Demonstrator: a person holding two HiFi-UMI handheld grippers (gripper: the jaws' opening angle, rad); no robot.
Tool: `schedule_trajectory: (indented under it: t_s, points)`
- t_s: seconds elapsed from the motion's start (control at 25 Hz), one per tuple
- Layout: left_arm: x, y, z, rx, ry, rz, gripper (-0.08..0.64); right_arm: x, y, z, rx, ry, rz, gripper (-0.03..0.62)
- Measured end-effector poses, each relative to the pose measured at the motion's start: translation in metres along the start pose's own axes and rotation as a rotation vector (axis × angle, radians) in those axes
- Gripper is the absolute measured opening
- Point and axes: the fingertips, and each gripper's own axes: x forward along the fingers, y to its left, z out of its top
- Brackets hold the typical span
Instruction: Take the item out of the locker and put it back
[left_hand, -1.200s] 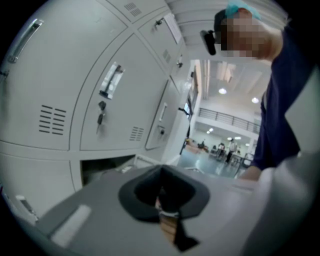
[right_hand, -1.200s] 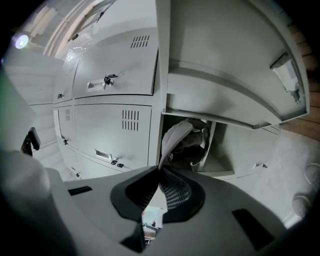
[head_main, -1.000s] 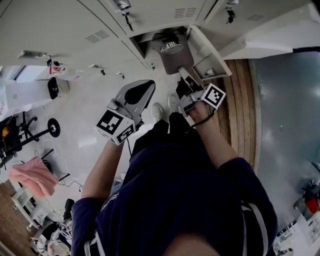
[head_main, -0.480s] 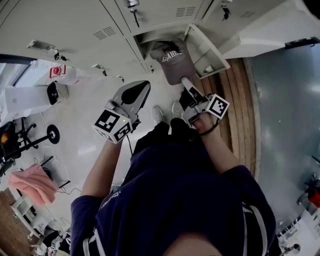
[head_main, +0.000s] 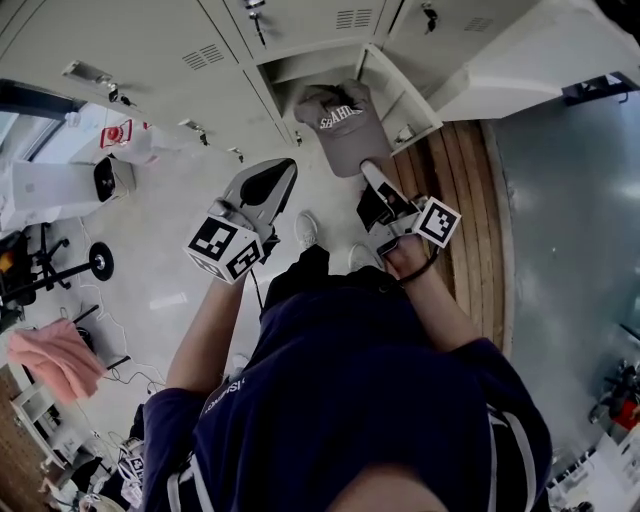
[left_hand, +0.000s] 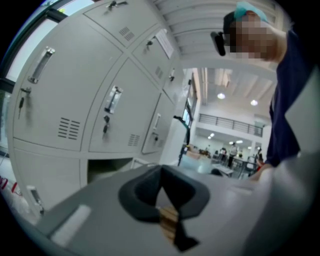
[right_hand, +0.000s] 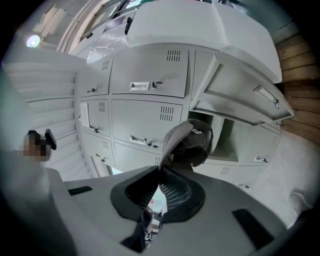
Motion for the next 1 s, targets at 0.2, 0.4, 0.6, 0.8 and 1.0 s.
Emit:
schedule_trajectory:
  t_s: [0.2,0.4,0.6,0.8,1.0]
  points:
    - [0.007,-0.046,-0.008,-0.005,-0.025,0.051,0.003,-0.027,0.015,0.007,-0.01,0.058,0.048,0.021]
    - [0.008,-0.088,-0.019,-0.01,-0.042,0.105,0.003,-0.056,0.032,0.015,0.001,0.083,0.096,0.021]
    - [0.006,-0.128,-0.023,-0.001,-0.05,0.144,0.003,-0.09,0.051,0.02,0.004,0.099,0.136,0.021]
    - [0.0,-0.154,-0.021,0.024,-0.052,0.159,0.003,-0.124,0.062,0.018,0.004,0.108,0.15,0.021]
    - [-0.005,-0.162,-0.024,0.024,-0.054,0.162,0.003,-0.143,0.064,0.017,0.003,0.096,0.149,0.021]
